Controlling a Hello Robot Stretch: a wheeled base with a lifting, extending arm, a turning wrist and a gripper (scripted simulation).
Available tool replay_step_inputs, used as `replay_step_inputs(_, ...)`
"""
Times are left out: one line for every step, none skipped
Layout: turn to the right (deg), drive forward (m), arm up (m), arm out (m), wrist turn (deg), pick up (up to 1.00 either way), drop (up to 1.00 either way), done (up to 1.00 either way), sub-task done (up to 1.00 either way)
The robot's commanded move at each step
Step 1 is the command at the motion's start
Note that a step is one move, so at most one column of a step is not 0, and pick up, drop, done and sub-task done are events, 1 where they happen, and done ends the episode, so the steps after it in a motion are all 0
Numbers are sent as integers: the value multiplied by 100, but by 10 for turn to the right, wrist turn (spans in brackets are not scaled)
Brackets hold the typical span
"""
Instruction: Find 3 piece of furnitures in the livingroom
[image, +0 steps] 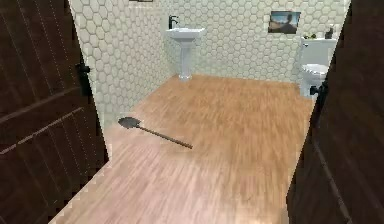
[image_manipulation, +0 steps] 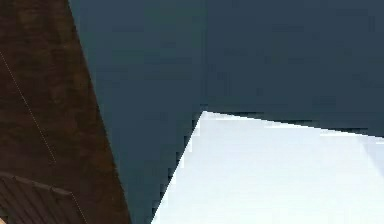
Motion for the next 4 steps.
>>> replay_step_inputs(0,100,0,0,0,0,0,0,0)
replay_step_inputs(30,0,0,0,0,0,0,0,0)
replay_step_inputs(0,70,0,0,0,0,0,0,0)
replay_step_inputs(450,0,0,0,0,0,0,0,0)
